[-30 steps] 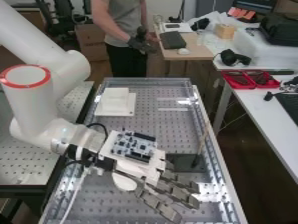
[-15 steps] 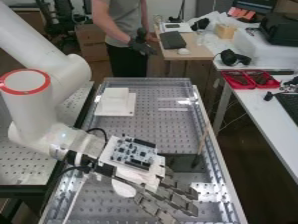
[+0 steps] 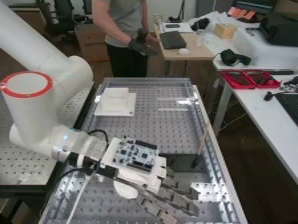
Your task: Grab the paper clip and place it in the clear container
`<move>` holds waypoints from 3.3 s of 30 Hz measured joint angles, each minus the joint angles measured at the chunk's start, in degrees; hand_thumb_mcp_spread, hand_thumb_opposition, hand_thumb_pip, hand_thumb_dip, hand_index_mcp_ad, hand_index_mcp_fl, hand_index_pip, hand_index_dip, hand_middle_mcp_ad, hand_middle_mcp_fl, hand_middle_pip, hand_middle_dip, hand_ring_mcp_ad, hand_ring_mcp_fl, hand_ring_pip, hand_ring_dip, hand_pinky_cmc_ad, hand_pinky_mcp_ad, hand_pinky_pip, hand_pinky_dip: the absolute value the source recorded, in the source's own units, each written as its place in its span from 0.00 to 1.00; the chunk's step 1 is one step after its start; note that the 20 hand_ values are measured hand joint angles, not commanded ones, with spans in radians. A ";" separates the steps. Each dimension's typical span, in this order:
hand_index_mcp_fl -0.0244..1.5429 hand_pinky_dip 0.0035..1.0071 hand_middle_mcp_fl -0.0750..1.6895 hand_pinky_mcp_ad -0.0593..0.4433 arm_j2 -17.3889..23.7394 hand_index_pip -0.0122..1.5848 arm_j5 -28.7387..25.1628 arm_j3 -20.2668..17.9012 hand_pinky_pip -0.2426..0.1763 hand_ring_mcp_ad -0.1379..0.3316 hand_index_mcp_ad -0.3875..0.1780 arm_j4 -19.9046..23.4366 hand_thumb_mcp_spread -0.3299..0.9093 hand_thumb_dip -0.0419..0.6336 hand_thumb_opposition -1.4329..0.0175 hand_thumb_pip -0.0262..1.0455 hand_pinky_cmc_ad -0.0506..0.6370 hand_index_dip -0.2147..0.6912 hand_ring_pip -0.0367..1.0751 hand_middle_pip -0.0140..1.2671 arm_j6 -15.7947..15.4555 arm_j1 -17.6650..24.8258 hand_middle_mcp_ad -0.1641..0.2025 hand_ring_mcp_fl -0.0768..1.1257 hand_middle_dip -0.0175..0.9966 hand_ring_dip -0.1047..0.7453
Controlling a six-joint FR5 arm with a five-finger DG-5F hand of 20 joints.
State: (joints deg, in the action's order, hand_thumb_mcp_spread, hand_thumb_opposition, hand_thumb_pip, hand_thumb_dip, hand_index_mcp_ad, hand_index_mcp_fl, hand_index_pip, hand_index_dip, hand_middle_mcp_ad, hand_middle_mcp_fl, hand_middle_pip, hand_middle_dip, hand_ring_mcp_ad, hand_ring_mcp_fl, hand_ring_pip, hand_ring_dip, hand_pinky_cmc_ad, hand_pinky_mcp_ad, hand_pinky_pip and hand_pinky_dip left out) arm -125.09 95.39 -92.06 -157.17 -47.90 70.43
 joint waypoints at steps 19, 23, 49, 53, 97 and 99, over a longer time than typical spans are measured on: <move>0.33 0.14 0.11 0.58 -0.62 0.90 0.85 1.11 0.59 0.47 0.42 -1.04 0.70 0.46 0.37 0.52 0.53 0.42 0.13 0.11 -0.91 -0.34 0.35 0.07 0.18 0.21; 0.32 0.14 0.11 0.58 -0.71 0.89 0.99 1.23 0.59 0.47 0.40 -1.44 0.70 0.46 0.37 0.53 0.54 0.42 0.13 0.11 -1.04 -0.39 0.35 0.07 0.19 0.21; 0.23 0.14 0.11 0.58 0.23 0.79 4.42 1.90 0.58 0.48 0.40 -3.78 0.66 0.48 0.39 0.58 0.54 0.34 0.13 0.11 -3.60 -1.19 0.34 0.08 0.19 0.21; 0.23 0.14 0.10 0.58 0.49 0.79 5.29 1.48 0.58 0.48 0.40 -3.53 0.65 0.49 0.39 0.60 0.53 0.34 0.13 0.11 -4.07 -1.51 0.34 0.07 0.19 0.21; 0.26 0.14 0.11 0.58 -1.92 0.82 13.29 2.09 0.59 0.46 0.38 0.54 0.65 0.48 0.40 0.60 0.54 0.31 0.13 0.11 -6.67 -4.52 0.34 0.07 0.19 0.21; 0.29 0.14 0.12 0.58 -2.05 0.84 13.37 2.23 0.62 0.46 0.38 0.57 0.65 0.48 0.40 0.60 0.54 0.31 0.13 0.11 -6.57 -4.56 0.35 0.07 0.19 0.21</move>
State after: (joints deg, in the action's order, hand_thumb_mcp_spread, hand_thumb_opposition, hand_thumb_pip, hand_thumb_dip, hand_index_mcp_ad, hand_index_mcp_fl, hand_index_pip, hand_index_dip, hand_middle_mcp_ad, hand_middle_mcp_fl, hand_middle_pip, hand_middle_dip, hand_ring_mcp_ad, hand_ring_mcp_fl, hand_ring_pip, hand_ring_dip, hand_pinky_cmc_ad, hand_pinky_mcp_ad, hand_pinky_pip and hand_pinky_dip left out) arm -127.13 108.76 -89.83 -156.60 -54.47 65.88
